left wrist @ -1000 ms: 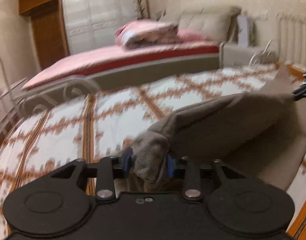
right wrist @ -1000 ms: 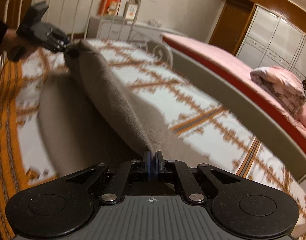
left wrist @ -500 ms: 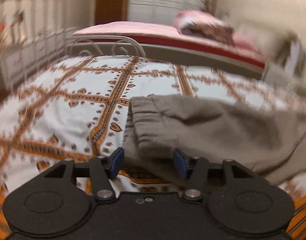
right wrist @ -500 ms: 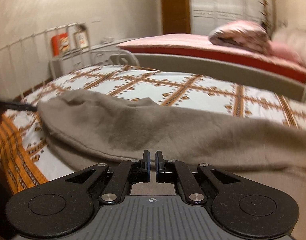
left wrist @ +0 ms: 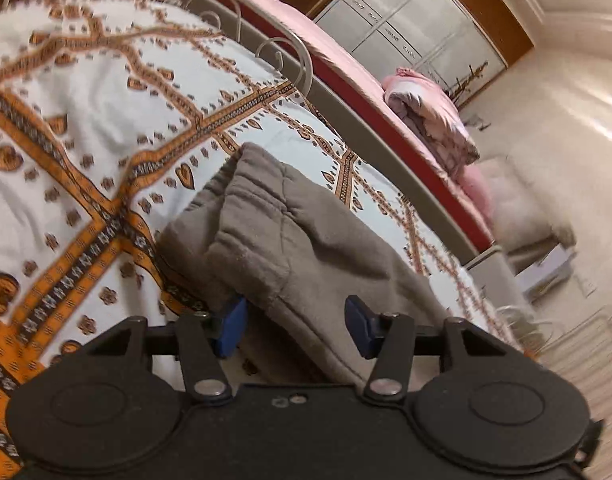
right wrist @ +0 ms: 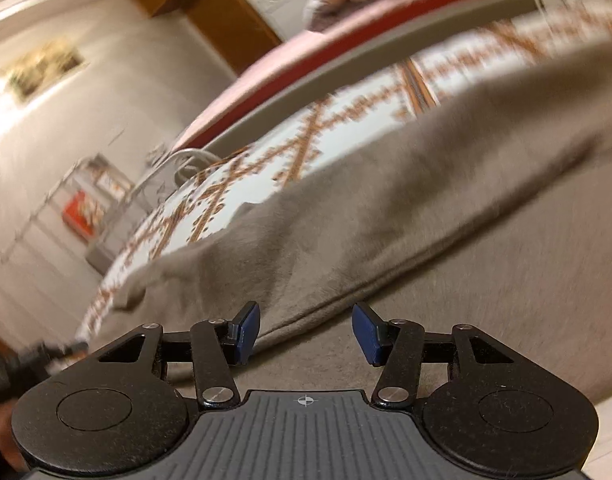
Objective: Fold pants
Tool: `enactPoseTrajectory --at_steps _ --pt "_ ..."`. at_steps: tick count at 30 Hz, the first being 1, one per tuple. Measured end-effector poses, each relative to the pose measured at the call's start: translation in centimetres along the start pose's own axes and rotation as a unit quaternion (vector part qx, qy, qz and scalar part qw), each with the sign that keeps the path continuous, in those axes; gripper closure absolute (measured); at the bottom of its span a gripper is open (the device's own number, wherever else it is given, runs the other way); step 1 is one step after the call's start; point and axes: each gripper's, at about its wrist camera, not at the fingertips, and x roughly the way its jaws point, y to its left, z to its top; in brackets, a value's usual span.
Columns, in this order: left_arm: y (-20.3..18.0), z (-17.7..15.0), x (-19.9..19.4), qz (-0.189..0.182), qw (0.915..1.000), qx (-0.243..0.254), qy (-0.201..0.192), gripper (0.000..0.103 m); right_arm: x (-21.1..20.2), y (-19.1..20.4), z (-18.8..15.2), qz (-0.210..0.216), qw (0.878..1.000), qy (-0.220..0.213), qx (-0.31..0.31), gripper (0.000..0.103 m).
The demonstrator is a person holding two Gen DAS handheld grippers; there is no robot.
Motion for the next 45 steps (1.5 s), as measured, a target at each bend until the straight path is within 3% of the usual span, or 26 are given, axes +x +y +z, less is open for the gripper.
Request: enactPoseTrajectory --at_steps 8,10,12,13,16,22,25,26,29,33,37,41,43,45 --pt "1.1 1.0 2.1 -0.003 0.9994 -0.033 -0.004 0.060 2.6 -3.1 1.6 0.026 0.993 0.007 0.112 0.050" --pt "1.3 1.2 2.3 -0.004 0.9995 -0.032 -0.009 0.065 2.9 -3.7 1.9 0.031 0.992 0.005 0.125 0.051" --pt "1.4 1.5 2.5 0.000 0.9994 -0.030 -0.015 0.077 3.2 -4.1 2.4 0.024 0.991 0.001 0.128 0.072" --pt "1.5 1.9 2.5 0.000 0.9994 -0.028 -0.019 0.078 3.5 -4.3 2.6 0.012 0.992 0.005 0.128 0.086" --pt "1.2 3.1 2.5 -0.013 0.9995 -0.017 -0.023 0.082 3.5 -4.3 3.1 0.013 0.993 0.006 0.117 0.095" --pt "1.1 5.7 0.9 -0.012 0.9985 0.030 -0.045 0.083 -0.7 -1.7 2.2 0.062 0.997 -0.009 0.046 0.096" --pt "2.0 5.2 2.6 0.031 0.9979 0.058 0.002 0.083 0.1 -1.0 0.1 0.034 0.999 0.014 0.011 0.096" --pt "2.4 4.5 3.6 0.054 0.9959 0.066 0.028 0.083 1.0 -1.8 -0.5 0.016 0.999 0.035 0.018 0.096" --pt "3.6 3.4 3.2 0.038 0.9987 0.033 0.005 0.083 1.4 -3.8 -1.5 0.031 0.996 0.034 0.076 0.096" --pt "3.4 3.2 3.0 0.041 0.9985 0.037 -0.002 0.083 1.0 -3.5 -1.2 0.028 0.998 0.038 0.052 0.096" --pt "2.4 3.9 1.9 0.026 0.9980 0.051 -0.026 0.083 0.0 -1.3 -0.7 0.052 0.998 0.020 0.028 0.096" --pt "2.7 3.7 2.4 0.050 0.9969 0.061 -0.001 0.084 -0.5 -1.2 -1.4 0.051 0.998 0.033 0.027 0.096" --pt "3.2 3.2 2.6 0.052 0.9970 0.057 -0.003 0.084 0.5 -1.6 -2.2 0.031 0.997 0.057 0.028 0.096" --pt "3.3 3.0 2.6 0.052 0.9975 0.049 -0.006 0.082 0.5 -2.4 -2.9 0.041 0.996 0.053 0.051 0.096"
